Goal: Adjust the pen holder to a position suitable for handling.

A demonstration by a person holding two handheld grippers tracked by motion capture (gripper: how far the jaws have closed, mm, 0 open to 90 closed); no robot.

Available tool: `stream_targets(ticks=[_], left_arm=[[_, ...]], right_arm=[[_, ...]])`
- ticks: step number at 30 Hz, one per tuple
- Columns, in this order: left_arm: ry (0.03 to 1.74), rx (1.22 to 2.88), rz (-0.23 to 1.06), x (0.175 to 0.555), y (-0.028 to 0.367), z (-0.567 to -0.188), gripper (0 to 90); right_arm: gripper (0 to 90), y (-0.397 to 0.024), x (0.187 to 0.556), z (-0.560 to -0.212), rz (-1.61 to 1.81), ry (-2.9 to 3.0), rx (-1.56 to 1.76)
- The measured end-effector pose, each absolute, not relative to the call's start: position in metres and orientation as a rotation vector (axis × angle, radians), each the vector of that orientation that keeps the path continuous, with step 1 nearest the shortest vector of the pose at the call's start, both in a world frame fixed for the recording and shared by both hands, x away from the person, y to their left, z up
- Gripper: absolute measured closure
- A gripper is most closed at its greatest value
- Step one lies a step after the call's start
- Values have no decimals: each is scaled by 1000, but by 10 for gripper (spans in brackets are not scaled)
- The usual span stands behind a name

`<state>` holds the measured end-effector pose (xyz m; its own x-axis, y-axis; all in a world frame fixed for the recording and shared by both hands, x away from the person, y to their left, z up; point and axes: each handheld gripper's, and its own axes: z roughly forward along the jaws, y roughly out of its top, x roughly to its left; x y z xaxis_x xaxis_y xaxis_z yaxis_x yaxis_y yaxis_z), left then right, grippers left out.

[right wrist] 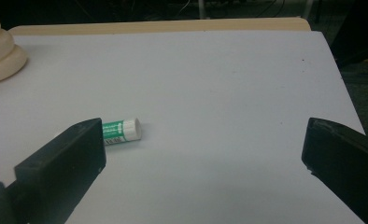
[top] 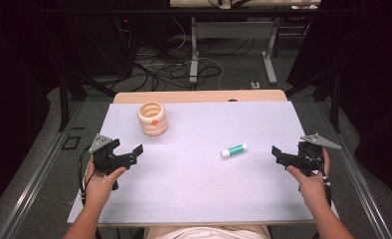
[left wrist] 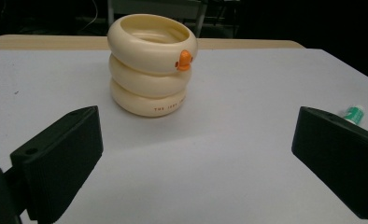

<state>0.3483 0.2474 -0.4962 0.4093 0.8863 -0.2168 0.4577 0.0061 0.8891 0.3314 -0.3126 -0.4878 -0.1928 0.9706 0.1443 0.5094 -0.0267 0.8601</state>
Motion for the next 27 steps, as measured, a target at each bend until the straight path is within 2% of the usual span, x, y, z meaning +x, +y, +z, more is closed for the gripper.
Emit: stream_targets(ticks=[14, 27], left_arm=[[1246, 1626, 462, 363, 249, -476, 53], [1317, 1602, 383, 396, 247, -450, 64]], right_arm=[[0, -311, 334, -492, 1158, 1756, 1528], [0, -303, 332, -489, 1174, 1774, 1481]])
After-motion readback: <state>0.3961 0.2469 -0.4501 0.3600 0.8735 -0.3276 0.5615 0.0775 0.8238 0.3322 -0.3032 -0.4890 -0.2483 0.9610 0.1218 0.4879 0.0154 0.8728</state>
